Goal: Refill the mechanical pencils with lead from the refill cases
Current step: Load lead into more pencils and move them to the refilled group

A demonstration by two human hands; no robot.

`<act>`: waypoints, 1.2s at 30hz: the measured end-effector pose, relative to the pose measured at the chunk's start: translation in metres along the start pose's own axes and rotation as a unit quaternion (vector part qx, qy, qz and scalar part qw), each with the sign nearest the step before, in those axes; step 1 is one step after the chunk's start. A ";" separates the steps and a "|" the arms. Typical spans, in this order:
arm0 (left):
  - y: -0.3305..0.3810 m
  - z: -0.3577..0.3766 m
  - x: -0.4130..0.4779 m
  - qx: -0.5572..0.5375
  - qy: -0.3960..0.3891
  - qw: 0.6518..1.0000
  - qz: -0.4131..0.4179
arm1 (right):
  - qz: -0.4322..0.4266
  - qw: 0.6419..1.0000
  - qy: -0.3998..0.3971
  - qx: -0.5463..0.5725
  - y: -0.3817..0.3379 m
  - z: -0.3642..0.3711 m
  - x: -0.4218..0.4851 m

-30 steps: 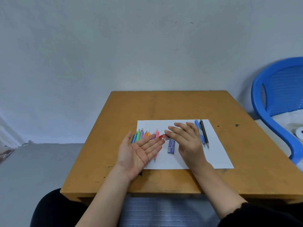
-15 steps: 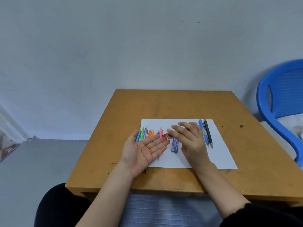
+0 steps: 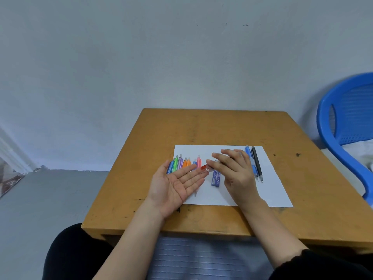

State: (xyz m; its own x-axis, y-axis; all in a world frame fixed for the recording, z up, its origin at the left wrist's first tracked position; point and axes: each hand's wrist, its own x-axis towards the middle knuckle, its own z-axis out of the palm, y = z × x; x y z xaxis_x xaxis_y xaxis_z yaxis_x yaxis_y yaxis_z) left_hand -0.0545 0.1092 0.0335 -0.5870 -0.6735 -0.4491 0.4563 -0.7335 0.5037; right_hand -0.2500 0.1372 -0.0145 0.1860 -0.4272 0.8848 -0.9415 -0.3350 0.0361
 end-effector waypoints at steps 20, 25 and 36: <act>-0.005 0.001 0.003 0.077 0.018 0.995 0.056 | 0.044 0.999 -0.005 0.026 0.006 0.002 -0.005; -0.014 0.006 0.002 0.205 0.065 0.969 0.123 | 0.051 0.999 -0.008 0.018 0.006 0.002 -0.006; -0.019 0.008 0.001 0.293 0.128 0.927 0.195 | 0.066 0.997 -0.008 0.033 0.005 0.001 -0.006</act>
State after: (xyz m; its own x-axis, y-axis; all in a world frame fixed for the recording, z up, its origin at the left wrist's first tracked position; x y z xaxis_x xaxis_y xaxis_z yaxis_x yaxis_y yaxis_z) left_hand -0.0690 0.1232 0.0292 -0.2420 -0.9319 -0.2702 0.1151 -0.3041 0.9456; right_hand -0.2560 0.1369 -0.0203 0.0678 -0.4847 0.8721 -0.9379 -0.3290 -0.1100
